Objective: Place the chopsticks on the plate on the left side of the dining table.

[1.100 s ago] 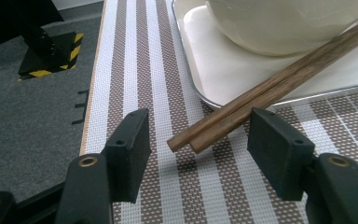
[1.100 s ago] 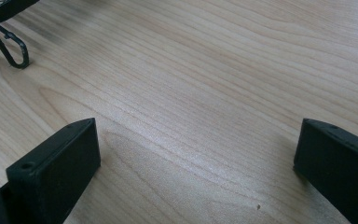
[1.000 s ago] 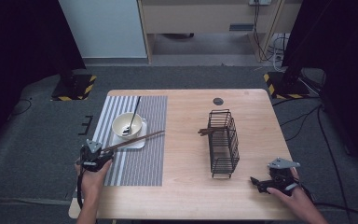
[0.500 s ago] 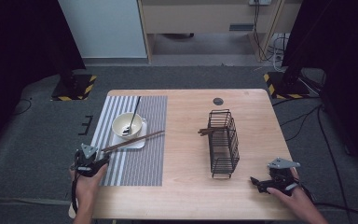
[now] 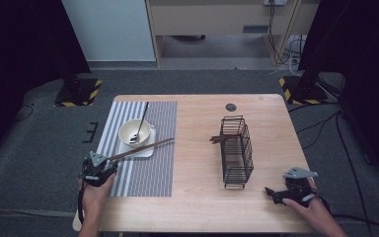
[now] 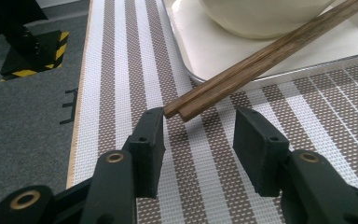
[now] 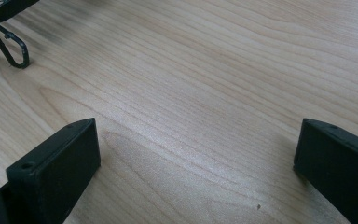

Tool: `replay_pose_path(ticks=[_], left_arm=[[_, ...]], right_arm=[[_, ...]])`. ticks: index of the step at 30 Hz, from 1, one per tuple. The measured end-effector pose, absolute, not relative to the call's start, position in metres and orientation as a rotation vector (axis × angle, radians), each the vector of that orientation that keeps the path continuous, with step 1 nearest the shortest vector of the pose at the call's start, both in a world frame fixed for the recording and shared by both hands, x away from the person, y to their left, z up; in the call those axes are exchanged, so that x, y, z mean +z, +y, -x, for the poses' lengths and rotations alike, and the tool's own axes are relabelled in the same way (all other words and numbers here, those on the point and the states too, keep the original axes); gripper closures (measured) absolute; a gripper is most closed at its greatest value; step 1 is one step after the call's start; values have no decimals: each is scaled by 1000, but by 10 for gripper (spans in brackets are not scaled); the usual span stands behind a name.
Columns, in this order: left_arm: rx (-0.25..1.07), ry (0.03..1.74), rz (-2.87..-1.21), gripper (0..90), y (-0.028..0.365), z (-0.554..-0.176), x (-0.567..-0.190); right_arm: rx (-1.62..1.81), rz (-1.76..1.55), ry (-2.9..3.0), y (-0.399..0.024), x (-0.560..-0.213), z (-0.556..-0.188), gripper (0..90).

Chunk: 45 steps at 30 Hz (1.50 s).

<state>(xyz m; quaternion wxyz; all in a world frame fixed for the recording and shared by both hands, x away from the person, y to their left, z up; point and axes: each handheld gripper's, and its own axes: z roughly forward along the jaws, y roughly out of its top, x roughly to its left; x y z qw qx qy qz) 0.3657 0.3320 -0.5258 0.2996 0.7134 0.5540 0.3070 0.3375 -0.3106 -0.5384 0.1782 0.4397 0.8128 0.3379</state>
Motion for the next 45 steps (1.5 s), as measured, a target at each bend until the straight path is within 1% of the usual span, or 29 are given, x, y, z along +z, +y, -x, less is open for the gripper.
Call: replay_pose_path(ticks=[22,31,45], left_arm=[[822,1463,-1893,521,331,-368,-525],[810,1470,-1886,584,334,-368,-525],[815,1488,-1872,577,337,-370,-525]], right_arm=[[955,-1244,2300,-311,-538,-337,2],[954,-1245,2299,-311,-538,-337,2],[954,-1245,2300,-311,-538,-337,2]])
